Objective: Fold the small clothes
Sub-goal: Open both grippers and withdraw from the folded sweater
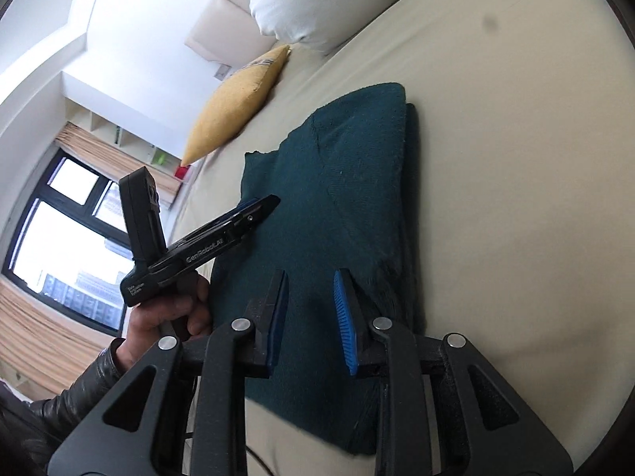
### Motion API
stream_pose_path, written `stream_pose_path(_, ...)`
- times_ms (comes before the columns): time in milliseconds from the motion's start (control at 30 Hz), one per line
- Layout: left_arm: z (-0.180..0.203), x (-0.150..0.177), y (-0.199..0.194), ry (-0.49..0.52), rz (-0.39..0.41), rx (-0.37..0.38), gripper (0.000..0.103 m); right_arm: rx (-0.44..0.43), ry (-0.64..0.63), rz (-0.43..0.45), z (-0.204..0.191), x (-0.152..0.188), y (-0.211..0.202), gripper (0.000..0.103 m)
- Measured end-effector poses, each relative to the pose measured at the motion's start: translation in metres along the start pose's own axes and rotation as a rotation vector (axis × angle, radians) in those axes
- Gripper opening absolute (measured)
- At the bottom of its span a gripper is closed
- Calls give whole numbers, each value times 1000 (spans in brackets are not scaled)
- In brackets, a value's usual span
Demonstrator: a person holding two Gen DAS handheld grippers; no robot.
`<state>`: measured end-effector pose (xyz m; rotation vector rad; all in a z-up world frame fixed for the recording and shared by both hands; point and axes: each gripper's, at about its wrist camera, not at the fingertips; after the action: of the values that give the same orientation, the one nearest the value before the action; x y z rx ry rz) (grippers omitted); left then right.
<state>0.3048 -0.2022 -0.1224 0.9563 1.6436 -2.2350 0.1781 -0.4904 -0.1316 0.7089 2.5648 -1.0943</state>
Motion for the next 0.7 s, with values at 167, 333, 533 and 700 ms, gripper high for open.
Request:
stream_pose_path(167, 3, 3, -1, 2, 6, -7, 52, -16, -47, -32, -19, 25, -14, 58)
stream_pose_path(333, 2, 2, -4, 8, 8, -6, 52, -34, -11, -22, 0, 43, -13, 56)
stream_pose_path(533, -3, 10, -58, -53, 32, 31, 50, -14, -25, 4, -17, 50, -42, 59)
stream_pose_path(700, 2, 49, -96, -129, 49, 145, 50, -70, 9, 1, -20, 49, -36, 61)
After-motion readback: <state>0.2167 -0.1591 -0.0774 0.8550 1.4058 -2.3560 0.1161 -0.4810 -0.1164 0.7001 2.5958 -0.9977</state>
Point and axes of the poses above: each gripper's, at about its wrist camera, not at the fingertips, and y roughly the way its jaws point, z to its right, x to its underside, and after that the axes turned 4 degrees about x, right-handed
